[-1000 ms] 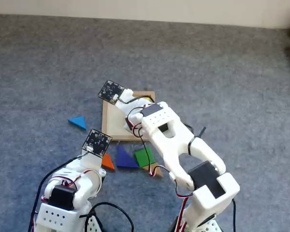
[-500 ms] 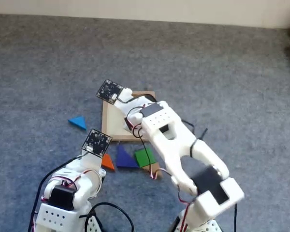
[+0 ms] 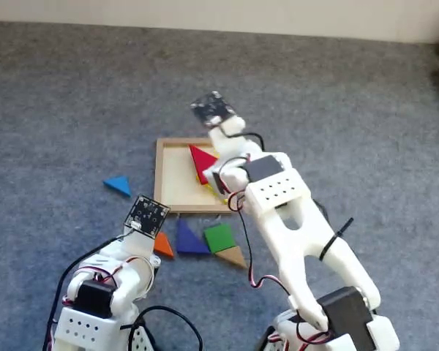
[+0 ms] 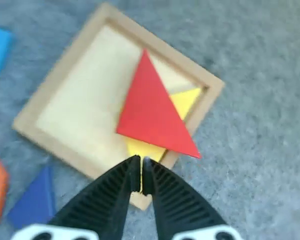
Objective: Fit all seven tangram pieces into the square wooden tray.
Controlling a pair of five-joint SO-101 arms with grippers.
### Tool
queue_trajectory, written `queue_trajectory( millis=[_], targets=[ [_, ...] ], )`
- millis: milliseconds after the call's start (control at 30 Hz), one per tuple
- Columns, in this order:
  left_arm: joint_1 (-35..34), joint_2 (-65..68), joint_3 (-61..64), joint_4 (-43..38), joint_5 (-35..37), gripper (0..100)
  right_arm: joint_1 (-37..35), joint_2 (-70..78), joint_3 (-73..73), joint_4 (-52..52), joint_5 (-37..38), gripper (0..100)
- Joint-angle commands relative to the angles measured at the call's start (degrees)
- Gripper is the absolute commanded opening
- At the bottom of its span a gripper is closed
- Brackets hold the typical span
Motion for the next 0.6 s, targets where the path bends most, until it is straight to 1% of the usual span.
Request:
queue_trajectory(
  millis=[0,133,233,333,567],
  targets=[
    [0.84,-2.59,1.19,0.00,0.35,1,2.77,-3.03,4.70,-10.42,-3.60,0.9],
    [0.84,-2.59,1.19,0.00,0.35,1,3.82,-2.95,9.98,-19.47,-4.31,0.9],
    [0.84,-2.59,1.19,0.00,0.35,1,3.65,-2.86,12.44,-23.78,-4.31,0.9],
    [0.84,-2.59,1.19,0.00,0.35,1,3.30,-2.24,14.11,-26.59,-4.31,0.9],
    [0.84,-2.59,1.19,0.00,0.35,1,1.63,8.13,13.85,-29.05,-4.31,0.9]
  ],
)
